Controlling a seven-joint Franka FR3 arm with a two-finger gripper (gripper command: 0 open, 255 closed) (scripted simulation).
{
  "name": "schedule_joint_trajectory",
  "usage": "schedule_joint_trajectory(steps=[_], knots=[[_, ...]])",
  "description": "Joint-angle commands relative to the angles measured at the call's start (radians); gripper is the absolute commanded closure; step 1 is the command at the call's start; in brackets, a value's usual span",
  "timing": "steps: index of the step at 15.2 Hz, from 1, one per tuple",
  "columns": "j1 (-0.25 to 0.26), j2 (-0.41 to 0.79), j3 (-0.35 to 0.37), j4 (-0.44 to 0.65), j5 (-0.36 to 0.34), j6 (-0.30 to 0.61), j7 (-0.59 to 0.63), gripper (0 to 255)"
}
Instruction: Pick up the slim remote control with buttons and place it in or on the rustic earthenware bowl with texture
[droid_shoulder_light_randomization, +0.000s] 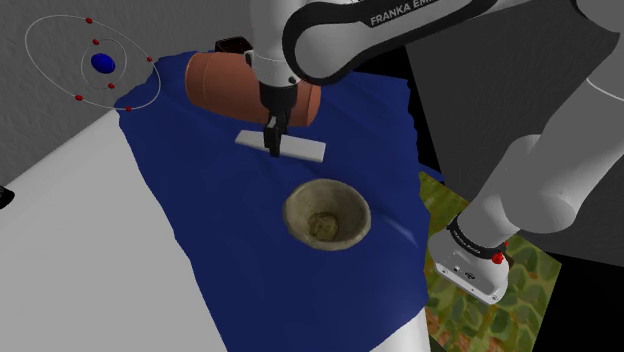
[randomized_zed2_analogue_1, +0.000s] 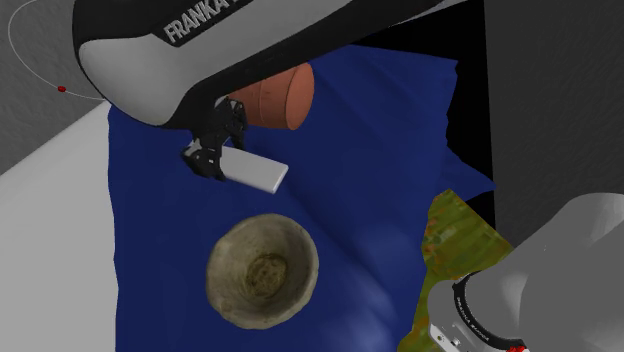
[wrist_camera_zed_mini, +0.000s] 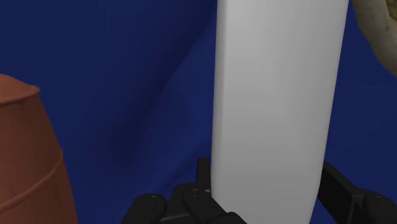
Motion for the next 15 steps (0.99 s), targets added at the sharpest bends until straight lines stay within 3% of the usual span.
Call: schedule_joint_trajectory(steps=[1,12,15], knots=[[0.000,-0.005,0.000,0.025,0.002,-0.030,-0.001,255],[-0.002,-0.038,-0.002,0.130,0.014,-0.166,-0.010,255],[0.017,-0.134,0.015,0.028,0.049,-0.154,0.012,255]])
